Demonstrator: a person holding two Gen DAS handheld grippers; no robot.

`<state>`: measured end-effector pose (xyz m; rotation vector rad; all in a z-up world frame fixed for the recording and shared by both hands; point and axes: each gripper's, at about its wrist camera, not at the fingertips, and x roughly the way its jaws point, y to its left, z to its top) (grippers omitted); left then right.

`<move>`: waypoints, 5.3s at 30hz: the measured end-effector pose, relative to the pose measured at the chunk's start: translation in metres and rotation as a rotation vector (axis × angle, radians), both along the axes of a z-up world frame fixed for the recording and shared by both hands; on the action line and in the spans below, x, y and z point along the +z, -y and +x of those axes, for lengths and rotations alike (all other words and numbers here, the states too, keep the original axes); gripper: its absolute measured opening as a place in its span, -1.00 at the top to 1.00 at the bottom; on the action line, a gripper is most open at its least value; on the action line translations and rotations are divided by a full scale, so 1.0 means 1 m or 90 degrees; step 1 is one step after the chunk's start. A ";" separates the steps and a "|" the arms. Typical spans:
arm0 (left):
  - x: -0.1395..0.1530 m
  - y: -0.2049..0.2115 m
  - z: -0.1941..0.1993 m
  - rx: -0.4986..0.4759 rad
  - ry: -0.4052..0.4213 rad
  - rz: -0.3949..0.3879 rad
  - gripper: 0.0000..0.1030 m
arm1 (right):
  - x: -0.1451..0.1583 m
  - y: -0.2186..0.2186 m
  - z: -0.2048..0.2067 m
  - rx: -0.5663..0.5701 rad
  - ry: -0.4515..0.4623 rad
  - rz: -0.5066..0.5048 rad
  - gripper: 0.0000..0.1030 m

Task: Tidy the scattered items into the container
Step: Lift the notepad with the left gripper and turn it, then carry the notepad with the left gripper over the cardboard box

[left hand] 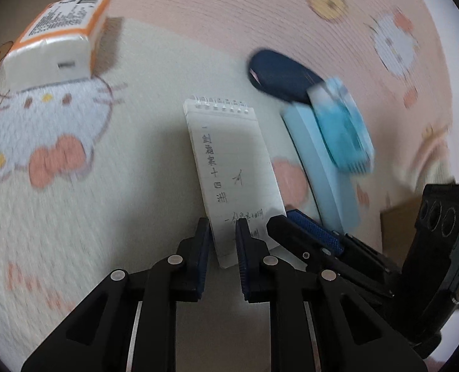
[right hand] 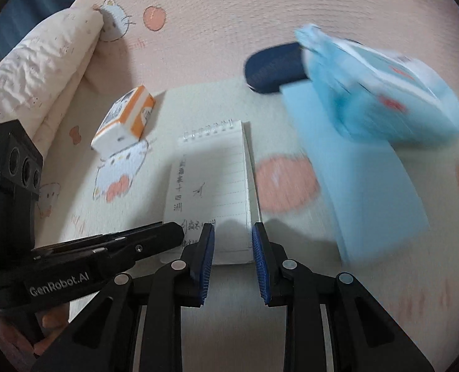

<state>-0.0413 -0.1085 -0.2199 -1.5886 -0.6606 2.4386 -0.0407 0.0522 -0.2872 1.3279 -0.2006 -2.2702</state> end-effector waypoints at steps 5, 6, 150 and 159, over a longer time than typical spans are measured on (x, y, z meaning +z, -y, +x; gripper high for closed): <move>-0.001 -0.031 0.026 -0.061 0.013 0.014 0.64 | 0.001 -0.033 0.031 -0.027 0.007 0.014 0.55; -0.001 -0.035 0.033 -0.075 0.014 0.016 0.64 | 0.000 -0.039 0.034 -0.031 0.010 0.018 0.55; 0.214 -0.336 -0.057 -0.614 -0.194 0.131 0.43 | 0.245 -0.359 0.100 -0.533 -0.078 -0.028 0.57; 0.205 -0.454 -0.060 -0.770 -0.090 0.165 0.43 | 0.257 -0.414 0.137 -0.665 -0.050 0.034 0.56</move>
